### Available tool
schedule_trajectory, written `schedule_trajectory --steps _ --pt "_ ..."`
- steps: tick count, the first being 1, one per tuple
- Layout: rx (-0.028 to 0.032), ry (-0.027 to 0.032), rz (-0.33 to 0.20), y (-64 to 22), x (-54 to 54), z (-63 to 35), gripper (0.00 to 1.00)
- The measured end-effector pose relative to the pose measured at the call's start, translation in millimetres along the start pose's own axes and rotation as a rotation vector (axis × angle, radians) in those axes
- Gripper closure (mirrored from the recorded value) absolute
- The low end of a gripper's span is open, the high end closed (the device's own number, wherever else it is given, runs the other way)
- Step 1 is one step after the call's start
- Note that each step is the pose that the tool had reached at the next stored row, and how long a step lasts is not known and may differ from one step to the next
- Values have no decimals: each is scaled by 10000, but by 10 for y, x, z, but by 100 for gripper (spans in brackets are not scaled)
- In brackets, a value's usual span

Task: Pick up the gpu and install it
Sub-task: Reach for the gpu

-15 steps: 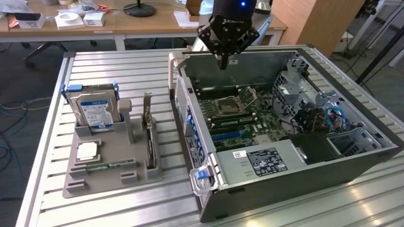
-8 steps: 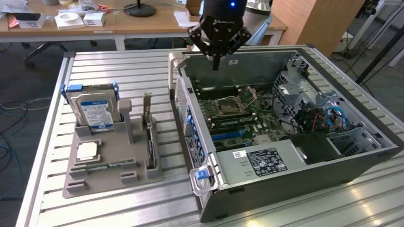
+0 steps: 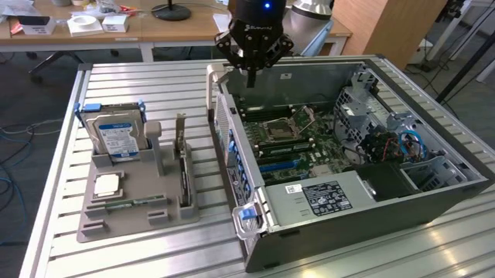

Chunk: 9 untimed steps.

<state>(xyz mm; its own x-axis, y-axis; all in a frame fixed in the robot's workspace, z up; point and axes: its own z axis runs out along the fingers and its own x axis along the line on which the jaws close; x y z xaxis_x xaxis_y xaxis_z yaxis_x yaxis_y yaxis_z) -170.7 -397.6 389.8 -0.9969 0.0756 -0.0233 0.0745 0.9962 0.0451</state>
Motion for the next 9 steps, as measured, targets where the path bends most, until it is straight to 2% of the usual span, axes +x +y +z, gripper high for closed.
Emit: schedule_trajectory --steps 9 --pt "0 -1 11 -10 300 10 90"
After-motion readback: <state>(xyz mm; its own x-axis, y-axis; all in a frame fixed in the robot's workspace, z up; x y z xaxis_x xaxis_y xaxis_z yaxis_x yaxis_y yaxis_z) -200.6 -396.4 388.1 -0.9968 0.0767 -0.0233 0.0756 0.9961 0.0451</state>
